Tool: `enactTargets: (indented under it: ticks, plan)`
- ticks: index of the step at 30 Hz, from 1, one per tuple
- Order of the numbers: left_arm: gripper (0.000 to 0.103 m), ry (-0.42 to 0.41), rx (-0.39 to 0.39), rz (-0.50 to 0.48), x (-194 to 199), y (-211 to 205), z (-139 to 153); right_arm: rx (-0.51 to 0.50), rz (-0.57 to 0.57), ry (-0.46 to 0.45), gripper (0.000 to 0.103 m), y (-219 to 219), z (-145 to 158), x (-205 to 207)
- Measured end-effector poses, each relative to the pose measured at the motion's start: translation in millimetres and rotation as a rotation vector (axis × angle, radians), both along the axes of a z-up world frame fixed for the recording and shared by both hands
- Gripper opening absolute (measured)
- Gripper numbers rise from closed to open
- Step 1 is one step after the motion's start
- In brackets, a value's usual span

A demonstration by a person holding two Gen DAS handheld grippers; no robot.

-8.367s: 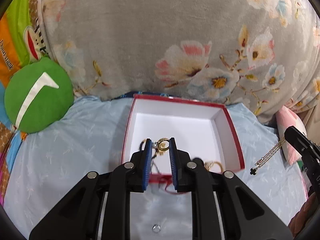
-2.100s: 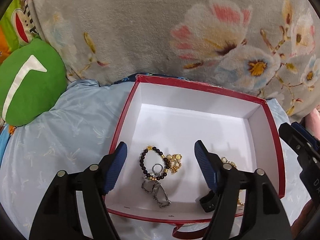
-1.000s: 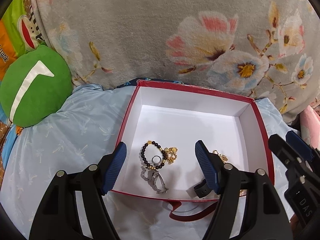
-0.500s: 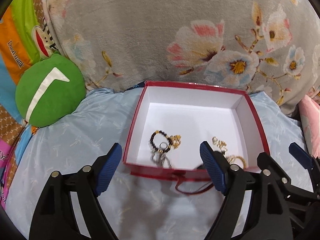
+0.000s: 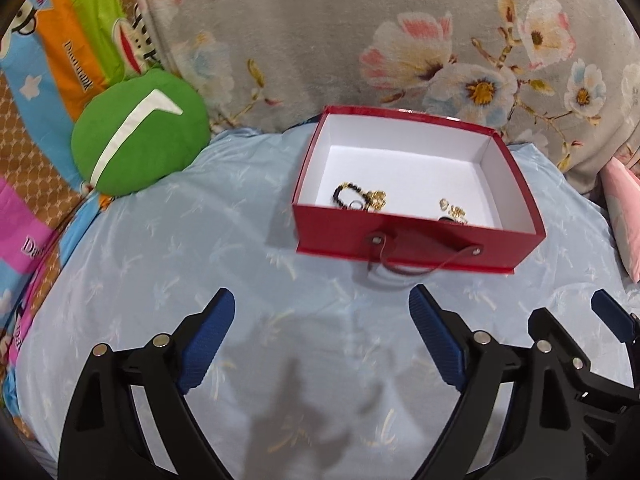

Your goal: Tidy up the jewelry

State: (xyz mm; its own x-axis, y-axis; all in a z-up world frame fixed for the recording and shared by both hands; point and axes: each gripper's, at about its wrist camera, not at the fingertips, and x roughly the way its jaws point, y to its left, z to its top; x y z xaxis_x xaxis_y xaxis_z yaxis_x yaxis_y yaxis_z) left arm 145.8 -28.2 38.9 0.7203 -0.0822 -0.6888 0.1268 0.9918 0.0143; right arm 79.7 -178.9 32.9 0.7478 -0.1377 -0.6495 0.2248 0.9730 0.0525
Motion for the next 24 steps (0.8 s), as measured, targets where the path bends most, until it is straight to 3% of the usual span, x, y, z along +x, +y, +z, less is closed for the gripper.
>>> enactTargets:
  ticks: [11, 24]
  plan:
    - [0.087, 0.035, 0.015, 0.037, -32.4, 14.3, -17.2, 0.006, -0.005, 0.018, 0.087, 8.2, -10.8, -32.8]
    - [0.088, 0.019, 0.026, 0.024, -41.0, 5.5, -12.7, -0.046, -0.013, 0.023, 0.087, 12.6, -11.7, -39.5]
